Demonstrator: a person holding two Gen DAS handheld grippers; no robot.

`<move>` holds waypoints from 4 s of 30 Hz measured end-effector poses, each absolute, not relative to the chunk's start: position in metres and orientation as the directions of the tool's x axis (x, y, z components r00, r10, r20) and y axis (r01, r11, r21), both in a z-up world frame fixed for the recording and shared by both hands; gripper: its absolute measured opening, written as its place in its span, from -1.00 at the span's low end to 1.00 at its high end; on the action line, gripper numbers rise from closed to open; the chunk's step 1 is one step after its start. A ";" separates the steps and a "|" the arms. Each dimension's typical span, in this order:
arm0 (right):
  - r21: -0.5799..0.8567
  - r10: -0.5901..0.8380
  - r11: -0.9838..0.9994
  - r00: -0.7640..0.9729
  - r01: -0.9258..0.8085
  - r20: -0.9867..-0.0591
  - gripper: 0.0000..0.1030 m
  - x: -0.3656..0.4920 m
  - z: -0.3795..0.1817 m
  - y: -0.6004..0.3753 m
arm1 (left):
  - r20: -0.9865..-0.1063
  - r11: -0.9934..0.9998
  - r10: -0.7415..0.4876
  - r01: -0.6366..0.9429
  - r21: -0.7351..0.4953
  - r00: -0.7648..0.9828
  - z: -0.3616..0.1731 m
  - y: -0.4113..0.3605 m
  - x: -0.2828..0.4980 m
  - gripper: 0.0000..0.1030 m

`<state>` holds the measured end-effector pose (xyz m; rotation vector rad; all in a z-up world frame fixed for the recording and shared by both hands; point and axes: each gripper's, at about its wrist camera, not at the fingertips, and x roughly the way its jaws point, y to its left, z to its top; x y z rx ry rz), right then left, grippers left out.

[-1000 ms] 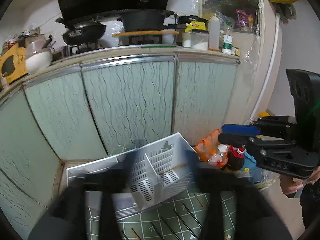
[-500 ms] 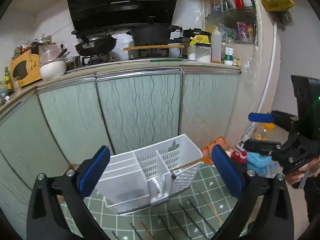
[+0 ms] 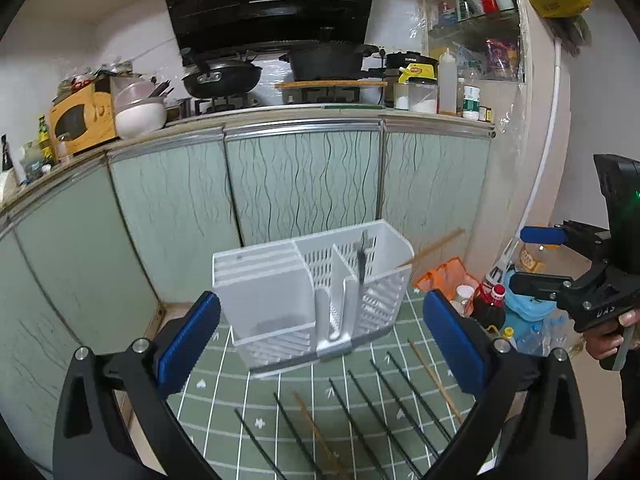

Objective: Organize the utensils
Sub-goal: 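Open the left tool to drop the black chopstick while the right tool releases the wooden one, then move both open tools back over the remaining chopsticks, then close the left tool on another black chopstick while the right tool grasps another wooden chopstick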

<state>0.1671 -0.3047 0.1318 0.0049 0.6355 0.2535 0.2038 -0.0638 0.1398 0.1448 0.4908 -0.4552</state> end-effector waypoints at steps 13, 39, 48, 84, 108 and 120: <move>0.138 0.232 0.972 0.712 -0.188 -0.663 0.84 0.139 0.065 -0.304 | -0.540 0.912 -0.333 0.409 0.022 0.773 0.069 -0.041 0.167 0.93; 0.056 0.124 0.991 0.710 -0.119 -0.693 0.84 0.097 -0.011 -0.279 | -0.627 0.956 -0.215 0.291 0.019 0.749 -0.020 -0.009 0.127 0.93; 0.054 0.085 0.996 0.675 -0.066 -0.733 0.81 0.092 -0.042 -0.277 | -0.648 0.977 -0.116 0.202 0.061 0.753 -0.041 -0.007 0.121 0.93; 0.033 0.002 0.999 0.671 0.034 -0.741 -0.42 0.078 -0.078 -0.256 | -0.683 0.995 0.021 0.049 0.082 0.731 -0.090 -0.023 0.102 0.08; 0.053 -0.017 0.996 0.708 0.077 -0.706 -0.87 0.069 -0.071 -0.253 | -0.677 1.000 0.012 0.000 0.017 0.736 -0.088 -0.018 0.098 -0.85; 0.070 0.018 0.997 0.713 0.044 -0.701 -0.87 0.067 -0.049 -0.252 | -0.667 1.000 0.002 -0.004 0.000 0.745 -0.069 -0.006 0.092 -0.85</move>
